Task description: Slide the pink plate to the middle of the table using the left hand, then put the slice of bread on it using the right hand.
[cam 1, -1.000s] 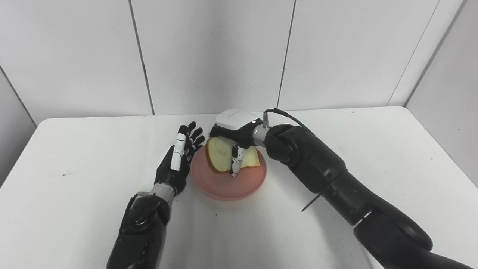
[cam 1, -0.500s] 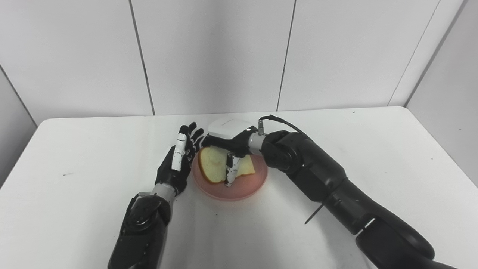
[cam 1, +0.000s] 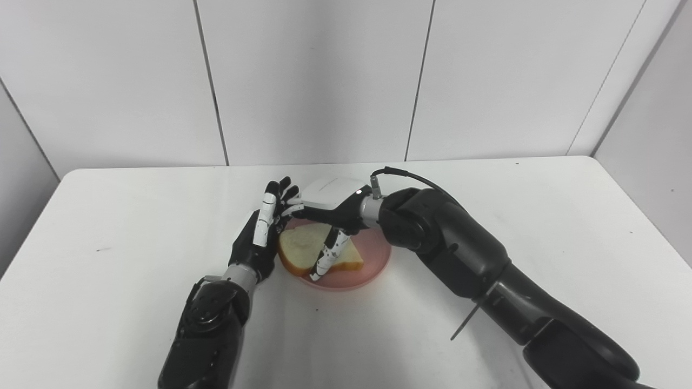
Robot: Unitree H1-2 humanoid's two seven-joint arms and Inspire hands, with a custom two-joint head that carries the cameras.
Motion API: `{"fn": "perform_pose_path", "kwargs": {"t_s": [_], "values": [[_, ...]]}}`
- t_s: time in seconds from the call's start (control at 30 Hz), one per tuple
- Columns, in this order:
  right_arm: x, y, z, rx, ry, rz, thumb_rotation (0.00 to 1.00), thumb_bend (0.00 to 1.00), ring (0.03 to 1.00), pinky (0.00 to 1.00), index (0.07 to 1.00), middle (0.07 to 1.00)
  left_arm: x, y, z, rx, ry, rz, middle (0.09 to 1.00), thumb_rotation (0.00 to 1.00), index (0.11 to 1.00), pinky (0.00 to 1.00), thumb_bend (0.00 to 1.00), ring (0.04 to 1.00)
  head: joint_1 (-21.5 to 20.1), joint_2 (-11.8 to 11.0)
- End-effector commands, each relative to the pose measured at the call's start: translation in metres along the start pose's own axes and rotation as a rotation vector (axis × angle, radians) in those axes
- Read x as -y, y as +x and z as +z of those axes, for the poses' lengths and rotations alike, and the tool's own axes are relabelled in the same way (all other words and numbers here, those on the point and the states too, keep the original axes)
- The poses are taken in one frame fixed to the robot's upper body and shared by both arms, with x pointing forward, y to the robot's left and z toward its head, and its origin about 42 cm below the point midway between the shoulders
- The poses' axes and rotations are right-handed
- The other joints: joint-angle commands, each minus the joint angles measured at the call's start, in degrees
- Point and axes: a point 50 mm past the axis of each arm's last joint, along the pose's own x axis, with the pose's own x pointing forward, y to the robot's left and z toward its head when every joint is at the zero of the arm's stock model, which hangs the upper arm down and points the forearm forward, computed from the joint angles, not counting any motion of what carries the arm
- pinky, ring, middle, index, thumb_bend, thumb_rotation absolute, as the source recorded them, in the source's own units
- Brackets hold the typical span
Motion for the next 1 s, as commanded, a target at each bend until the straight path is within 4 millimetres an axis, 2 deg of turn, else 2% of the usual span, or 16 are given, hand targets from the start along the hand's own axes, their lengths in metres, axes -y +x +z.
{"fn": "perform_pose_path", "kwargs": {"t_s": [0.0, 0.13, 0.4, 0.53, 0.6, 0.73, 0.83, 0.93, 0.97], "values": [[0.032, -0.007, -0.002, -0.025, -0.036, -0.091, 0.63, 1.0, 0.999, 0.93, 0.975, 0.999, -0.007, -0.019, -0.044, -0.184, -0.019, 0.04, 0.994, 1.0, 0.999, 0.98, 0.78, 0.978, -0.01, 0.05], [0.032, -0.01, -0.005, -0.047, -0.052, -0.099, 0.62, 1.0, 1.0, 0.94, 0.974, 1.0, -0.007, -0.02, -0.044, -0.187, -0.029, 0.055, 0.969, 0.99, 0.967, 0.97, 0.8, 0.966, -0.08, 0.01], [0.032, -0.012, -0.011, -0.067, -0.068, -0.089, 0.61, 1.0, 1.0, 0.96, 0.995, 1.0, -0.008, -0.021, -0.043, -0.179, -0.038, 0.053, 0.961, 1.0, 0.967, 0.96, 0.77, 0.957, -0.22, 0.01], [0.039, -0.016, -0.012, -0.078, -0.058, -0.101, 0.59, 0.99, 1.0, 0.97, 0.997, 1.0, -0.008, -0.022, -0.043, -0.183, -0.043, 0.052, 0.965, 1.0, 0.975, 0.96, 0.78, 0.96, -0.28, -0.08], [0.048, -0.023, -0.012, -0.081, -0.047, -0.11, 0.6, 0.98, 1.0, 0.99, 0.999, 1.0, -0.008, -0.021, -0.043, -0.183, -0.05, 0.059, 0.964, 0.98, 0.976, 0.96, 0.78, 0.96, -0.29, -0.12], [0.067, -0.04, -0.019, -0.076, 0.043, -0.179, 0.57, 0.99, 1.0, 0.97, 1.0, 1.0, -0.009, -0.021, -0.043, -0.179, -0.041, 0.066, 0.967, 0.98, 0.984, 0.97, 0.78, 0.96, -0.38, -0.43], [0.073, -0.055, -0.029, -0.074, 0.161, -0.234, 0.57, 0.99, 1.0, 0.97, 1.0, 1.0, -0.01, -0.022, -0.043, -0.172, -0.052, 0.064, 0.97, 0.98, 0.989, 0.97, 0.78, 0.964, -0.37, -0.87], [0.07, -0.068, -0.043, -0.088, 0.292, -0.275, 0.63, 1.0, 1.0, 0.94, 1.0, 1.0, -0.012, -0.024, -0.042, -0.166, -0.061, 0.066, 0.981, 0.98, 0.999, 0.99, 0.77, 0.976, -0.37, -1.19], [0.067, -0.072, -0.047, -0.094, 0.332, -0.288, 0.69, 1.0, 0.993, 0.91, 1.0, 1.0, -0.013, -0.025, -0.041, -0.164, -0.063, 0.068, 0.983, 0.99, 1.0, 0.99, 0.76, 0.977, -0.38, -1.21]]}}
